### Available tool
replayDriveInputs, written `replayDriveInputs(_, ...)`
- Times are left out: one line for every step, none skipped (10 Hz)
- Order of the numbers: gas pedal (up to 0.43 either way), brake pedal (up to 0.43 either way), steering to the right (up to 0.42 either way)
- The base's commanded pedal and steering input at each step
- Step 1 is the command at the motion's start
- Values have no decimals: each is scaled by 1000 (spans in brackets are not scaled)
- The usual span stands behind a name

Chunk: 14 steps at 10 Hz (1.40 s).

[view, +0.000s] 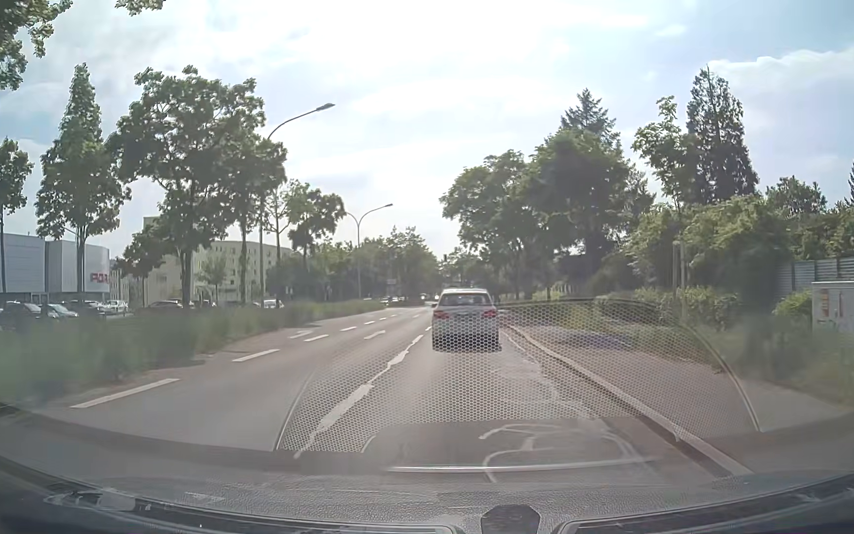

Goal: Follow the waypoints while adhering to traffic rules and regulations

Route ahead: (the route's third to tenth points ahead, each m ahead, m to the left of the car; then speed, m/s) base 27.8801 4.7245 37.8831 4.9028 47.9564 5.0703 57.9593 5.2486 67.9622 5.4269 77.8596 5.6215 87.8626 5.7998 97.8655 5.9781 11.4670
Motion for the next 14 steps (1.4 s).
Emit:
replayDriveInputs(0, 0, -2)
replayDriveInputs(0, 0, -2)
replayDriveInputs(0, 0, -2)
replayDriveInputs(0, 0, -2)
replayDriveInputs(0, 6, -2)
replayDriveInputs(0, 6, -2)
replayDriveInputs(0, 0, -2)
replayDriveInputs(0, 0, -2)
replayDriveInputs(0, 0, -2)
replayDriveInputs(0, 0, -2)
replayDriveInputs(0, 0, -2)
replayDriveInputs(0, 0, -2)
replayDriveInputs(0, 0, -2)
replayDriveInputs(0, 0, -2)
